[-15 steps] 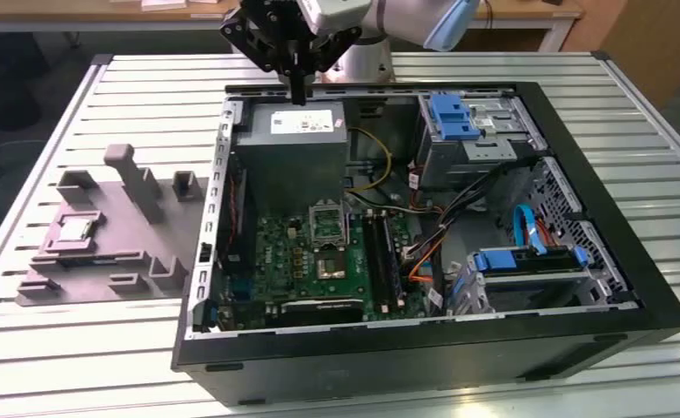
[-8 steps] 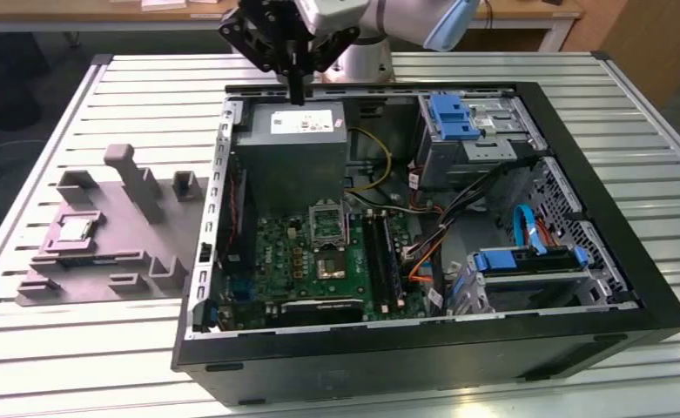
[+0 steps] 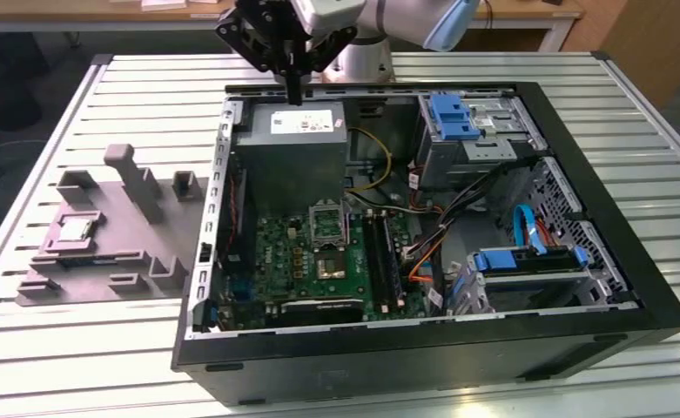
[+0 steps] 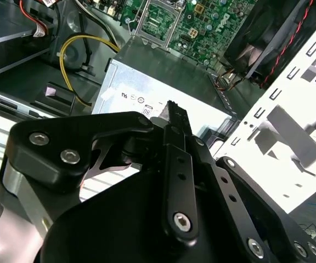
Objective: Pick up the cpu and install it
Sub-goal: 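Reach for the cpu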
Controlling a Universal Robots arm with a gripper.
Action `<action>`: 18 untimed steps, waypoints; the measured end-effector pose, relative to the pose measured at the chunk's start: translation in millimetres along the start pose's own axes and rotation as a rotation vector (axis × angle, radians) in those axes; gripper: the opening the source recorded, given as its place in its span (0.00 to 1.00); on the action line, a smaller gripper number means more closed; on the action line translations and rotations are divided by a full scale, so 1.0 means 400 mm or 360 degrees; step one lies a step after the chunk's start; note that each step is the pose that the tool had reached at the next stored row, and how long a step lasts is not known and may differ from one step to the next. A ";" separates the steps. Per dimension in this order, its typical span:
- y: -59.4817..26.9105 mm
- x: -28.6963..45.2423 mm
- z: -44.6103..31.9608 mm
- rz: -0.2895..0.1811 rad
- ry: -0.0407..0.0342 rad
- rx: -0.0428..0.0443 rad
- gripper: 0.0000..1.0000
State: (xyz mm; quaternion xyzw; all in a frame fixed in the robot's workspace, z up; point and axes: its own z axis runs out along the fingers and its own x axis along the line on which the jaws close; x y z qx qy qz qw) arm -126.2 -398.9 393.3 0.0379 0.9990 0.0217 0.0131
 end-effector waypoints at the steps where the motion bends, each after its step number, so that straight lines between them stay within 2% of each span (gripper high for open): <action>1: 0.000 0.001 0.000 0.0000 0.0000 0.0000 0.11; 18: -0.001 0.009 0.000 0.0000 0.0000 0.0000 0.11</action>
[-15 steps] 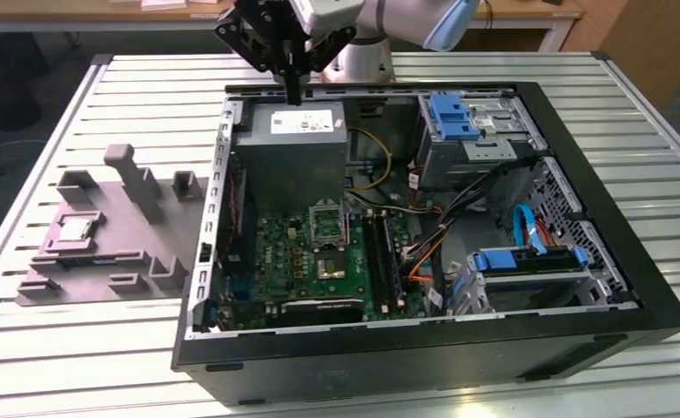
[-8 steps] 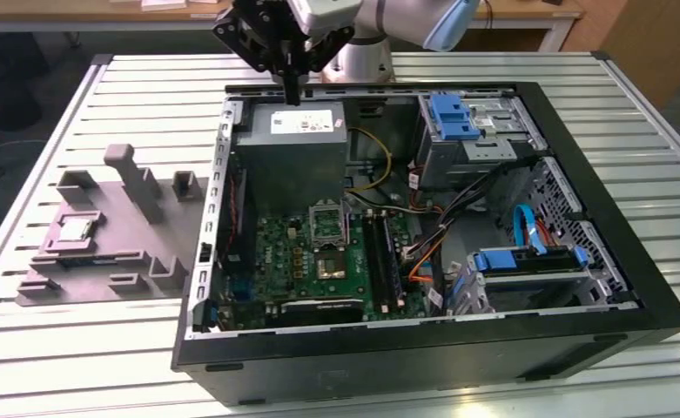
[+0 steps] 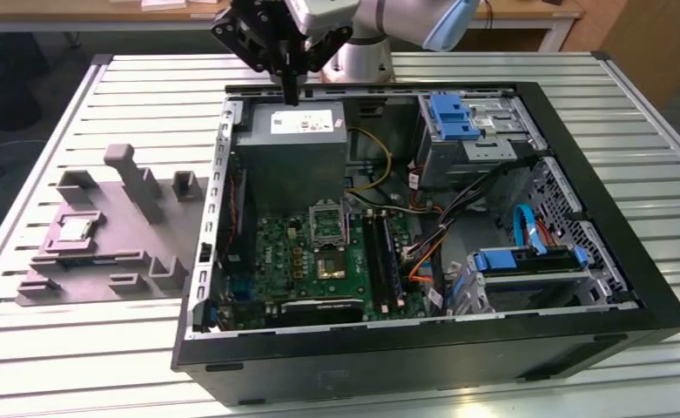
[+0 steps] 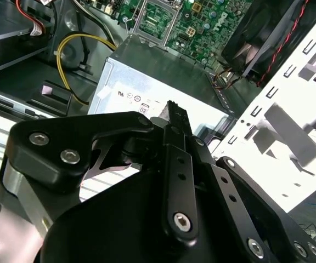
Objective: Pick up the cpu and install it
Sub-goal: 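Reach for the cpu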
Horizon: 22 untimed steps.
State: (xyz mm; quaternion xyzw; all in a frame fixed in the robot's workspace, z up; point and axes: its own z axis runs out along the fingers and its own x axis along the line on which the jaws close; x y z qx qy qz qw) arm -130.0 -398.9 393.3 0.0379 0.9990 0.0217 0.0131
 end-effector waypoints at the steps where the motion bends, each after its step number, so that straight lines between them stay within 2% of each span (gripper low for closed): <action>1: 0.000 0.001 0.000 0.0000 0.0000 0.0000 0.11; 14: -0.001 0.008 0.000 0.0000 0.0000 0.0000 0.11; 16: -0.001 0.015 0.000 0.0000 0.0000 0.0000 0.11; 22: -0.002 0.020 -0.001 0.0000 0.0000 0.0000 0.11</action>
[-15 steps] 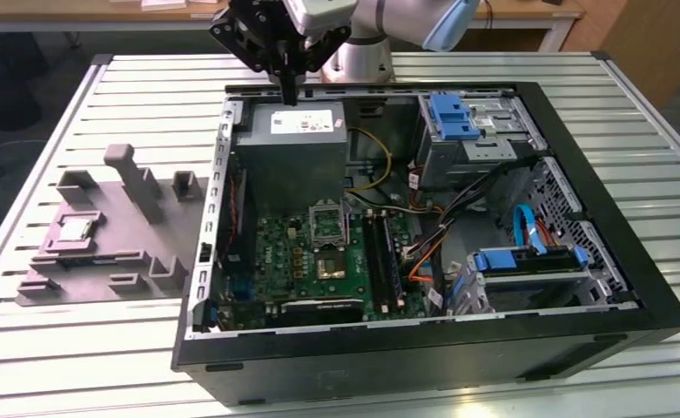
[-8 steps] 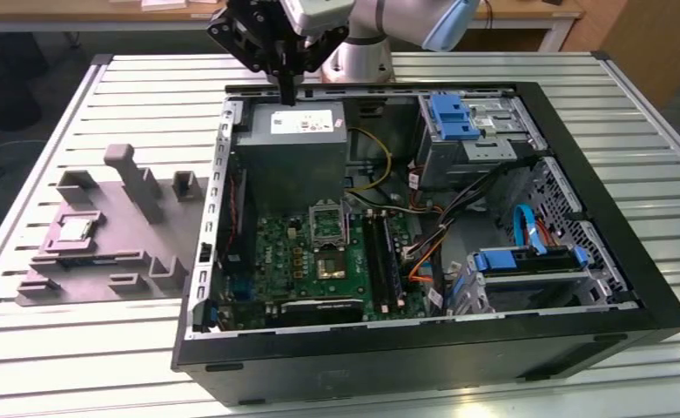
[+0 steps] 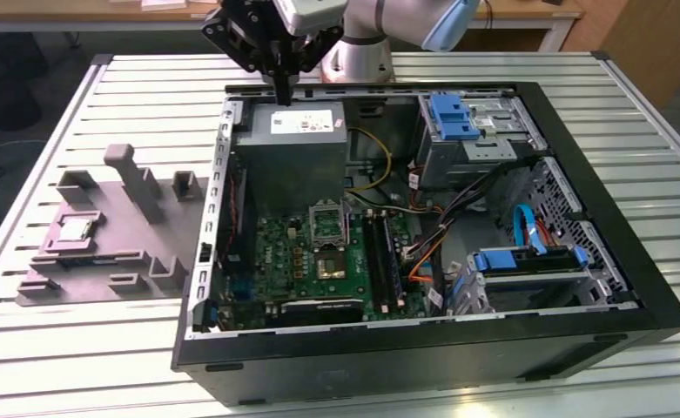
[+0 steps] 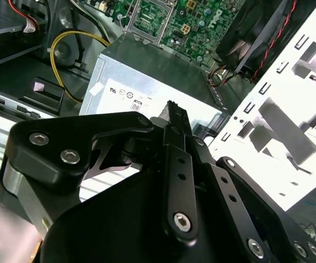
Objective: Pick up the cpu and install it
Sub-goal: 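Reach for the cpu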
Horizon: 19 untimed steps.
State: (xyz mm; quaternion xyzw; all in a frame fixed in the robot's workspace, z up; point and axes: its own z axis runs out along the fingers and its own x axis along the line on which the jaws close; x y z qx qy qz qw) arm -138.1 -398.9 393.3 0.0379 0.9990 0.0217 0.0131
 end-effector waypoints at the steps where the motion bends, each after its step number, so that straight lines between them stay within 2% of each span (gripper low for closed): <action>1: 0.000 0.000 0.000 0.0000 0.0000 0.0000 0.11; 12: -0.001 0.008 0.000 0.0000 0.0000 0.0000 0.11; 14: -0.001 0.017 0.000 0.0000 0.0000 0.0000 0.11; 19: -0.002 0.020 0.000 0.0000 0.0000 0.0000 0.11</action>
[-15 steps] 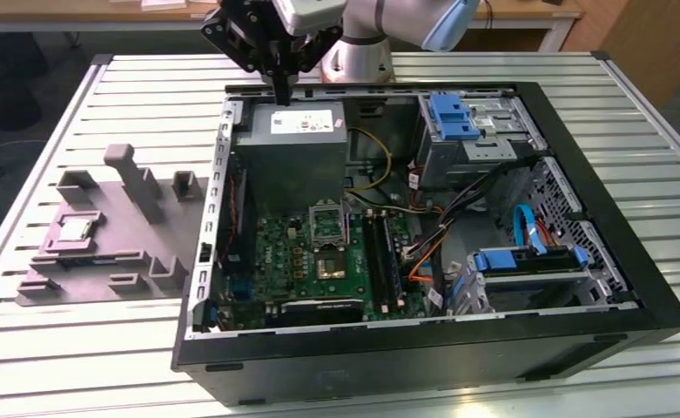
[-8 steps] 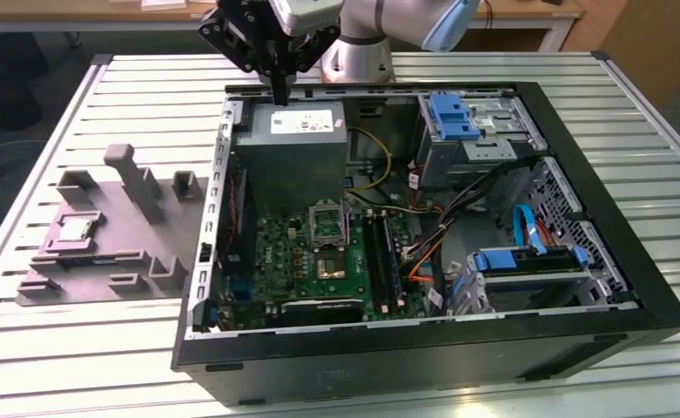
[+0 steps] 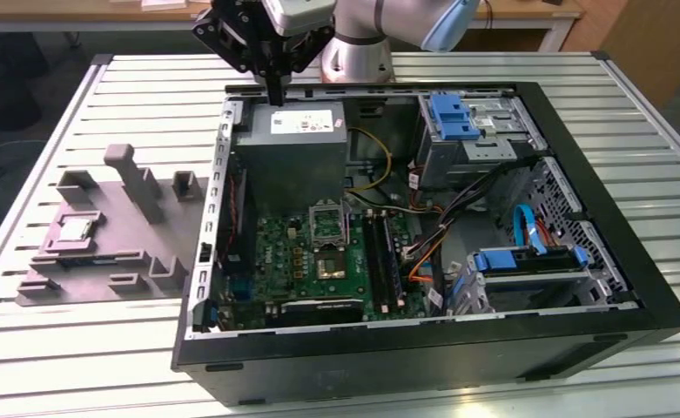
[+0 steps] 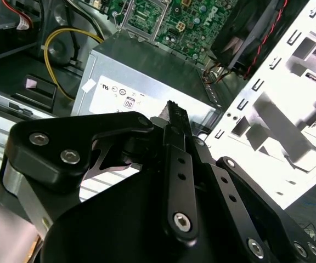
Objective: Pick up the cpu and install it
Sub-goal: 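Reach for the cpu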
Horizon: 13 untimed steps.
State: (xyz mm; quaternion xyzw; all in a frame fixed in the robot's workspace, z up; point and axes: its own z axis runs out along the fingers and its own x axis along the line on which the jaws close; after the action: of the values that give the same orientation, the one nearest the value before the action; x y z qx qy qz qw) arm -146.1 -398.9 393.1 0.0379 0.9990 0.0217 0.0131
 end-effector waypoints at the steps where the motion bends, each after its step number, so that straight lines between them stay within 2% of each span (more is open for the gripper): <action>1: 0.000 0.001 0.000 0.0000 0.0000 0.0000 0.11; 13: -0.001 0.010 0.000 0.0000 0.0000 0.0000 0.11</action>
State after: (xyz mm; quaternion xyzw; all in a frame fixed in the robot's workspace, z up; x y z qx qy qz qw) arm -150.1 -398.9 393.1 0.0379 0.9990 0.0217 0.0131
